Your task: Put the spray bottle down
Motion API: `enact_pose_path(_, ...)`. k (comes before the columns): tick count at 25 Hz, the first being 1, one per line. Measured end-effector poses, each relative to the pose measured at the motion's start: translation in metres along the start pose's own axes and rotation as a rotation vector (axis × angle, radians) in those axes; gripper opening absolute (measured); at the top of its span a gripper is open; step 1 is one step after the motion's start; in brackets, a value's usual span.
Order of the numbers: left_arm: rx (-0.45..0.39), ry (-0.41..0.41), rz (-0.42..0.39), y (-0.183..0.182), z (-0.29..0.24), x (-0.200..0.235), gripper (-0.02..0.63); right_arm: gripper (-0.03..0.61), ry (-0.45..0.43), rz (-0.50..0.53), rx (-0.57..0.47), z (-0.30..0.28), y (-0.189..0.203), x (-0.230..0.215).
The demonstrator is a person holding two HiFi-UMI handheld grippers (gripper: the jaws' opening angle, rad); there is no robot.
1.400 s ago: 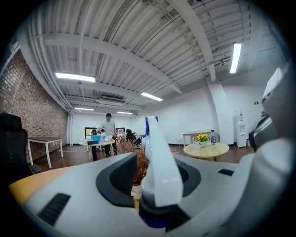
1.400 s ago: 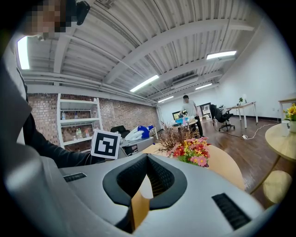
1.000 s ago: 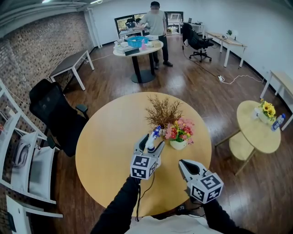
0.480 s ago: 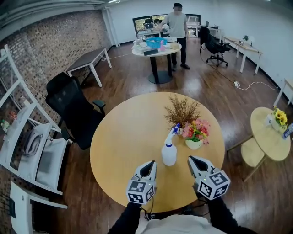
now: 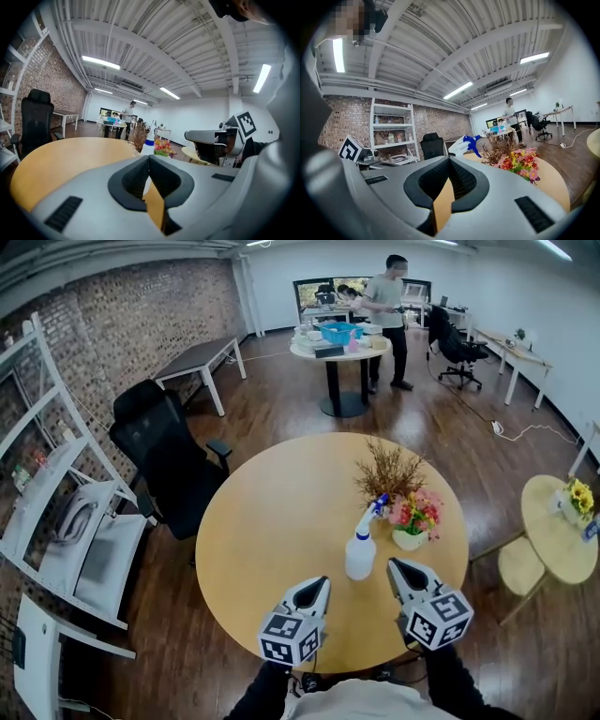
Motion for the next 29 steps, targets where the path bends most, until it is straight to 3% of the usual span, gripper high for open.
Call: enact_pose_path(29,0.005,0.004,0.026,-0.007,-0.008,0.006,-0.015,-0.020,0.004,-0.009,0.006,-0.010,0.004,-0.003)
Point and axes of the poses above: the fingertips, and each gripper's own axes: z backward along the fingers, x to its left, y out of its underside, the point moved 9 cm from there along z, backward along the fingers, and after that the axes turned 8 degrees about -x, right-handed, at the moved point
